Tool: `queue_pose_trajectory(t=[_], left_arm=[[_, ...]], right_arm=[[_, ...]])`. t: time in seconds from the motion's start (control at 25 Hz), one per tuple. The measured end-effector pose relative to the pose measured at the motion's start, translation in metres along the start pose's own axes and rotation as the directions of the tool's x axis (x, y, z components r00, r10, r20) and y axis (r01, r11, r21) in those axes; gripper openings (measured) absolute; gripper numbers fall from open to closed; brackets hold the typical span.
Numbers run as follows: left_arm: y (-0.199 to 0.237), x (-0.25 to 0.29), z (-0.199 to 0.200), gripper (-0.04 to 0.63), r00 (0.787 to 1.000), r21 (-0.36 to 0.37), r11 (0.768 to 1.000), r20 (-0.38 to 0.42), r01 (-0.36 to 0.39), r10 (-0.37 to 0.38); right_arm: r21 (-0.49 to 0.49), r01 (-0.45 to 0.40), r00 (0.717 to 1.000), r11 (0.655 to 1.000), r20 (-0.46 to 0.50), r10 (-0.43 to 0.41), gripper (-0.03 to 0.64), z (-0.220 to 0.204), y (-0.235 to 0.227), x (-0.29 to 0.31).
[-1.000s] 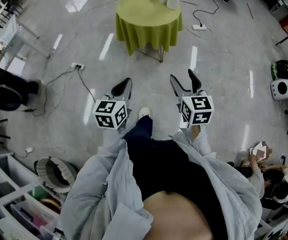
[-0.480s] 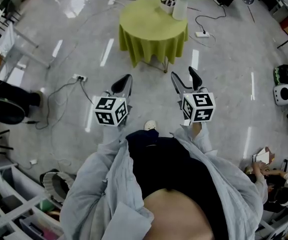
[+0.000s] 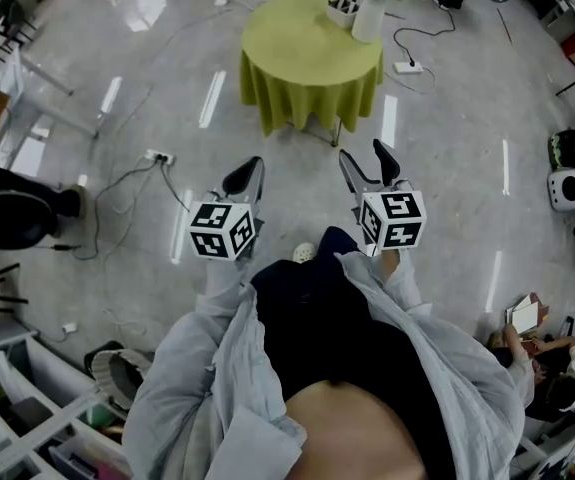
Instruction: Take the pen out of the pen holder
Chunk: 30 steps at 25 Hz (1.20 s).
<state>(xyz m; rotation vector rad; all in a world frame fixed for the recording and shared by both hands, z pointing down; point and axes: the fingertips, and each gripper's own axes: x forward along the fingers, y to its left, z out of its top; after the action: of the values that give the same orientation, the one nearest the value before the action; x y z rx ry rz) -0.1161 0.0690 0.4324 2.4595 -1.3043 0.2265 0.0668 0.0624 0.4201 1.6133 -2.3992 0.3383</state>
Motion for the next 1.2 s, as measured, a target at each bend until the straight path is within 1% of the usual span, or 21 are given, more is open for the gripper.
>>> queue_pose_trajectory(t=[0.32, 0.48, 0.6, 0.8, 1.04, 1.2], left_arm=[[0.004, 0.004, -0.019, 0.018, 0.999, -0.050, 0.999, -0.031, -0.017, 0.015], [0.019, 0.013, -0.015, 0.018, 0.999, -0.063, 0.997, -0.022, -0.047, 0.046], [0.034, 0.026, -0.005, 0.018, 0.998, -0.059, 0.996, -0.014, -0.067, 0.067], [0.060, 0.053, 0.019, 0.018, 0.997, -0.036, 0.996, -0.011, -0.079, 0.079], [0.088, 0.092, 0.047, 0.018, 0.996, -0.024, 0.996, -0.009, -0.087, 0.087], [0.108, 0.118, 0.064, 0.018, 0.995, -0.030, 0.994, -0.010, -0.102, 0.101]], right_arm=[[-0.014, -0.033, 0.998, 0.999, -0.053, 0.032, 0.279, -0.010, 0.003, 0.015], [-0.025, -0.069, 0.996, 0.997, -0.059, 0.068, 0.279, -0.005, 0.002, 0.039], [-0.036, -0.092, 0.994, 0.995, -0.057, 0.090, 0.279, 0.003, -0.002, 0.063], [-0.039, -0.104, 0.994, 0.994, -0.034, 0.103, 0.279, 0.026, -0.012, 0.103], [-0.036, -0.089, 0.995, 0.995, -0.036, 0.088, 0.279, 0.046, -0.042, 0.151], [-0.050, -0.091, 0.995, 0.995, -0.042, 0.089, 0.279, 0.062, -0.058, 0.184]])
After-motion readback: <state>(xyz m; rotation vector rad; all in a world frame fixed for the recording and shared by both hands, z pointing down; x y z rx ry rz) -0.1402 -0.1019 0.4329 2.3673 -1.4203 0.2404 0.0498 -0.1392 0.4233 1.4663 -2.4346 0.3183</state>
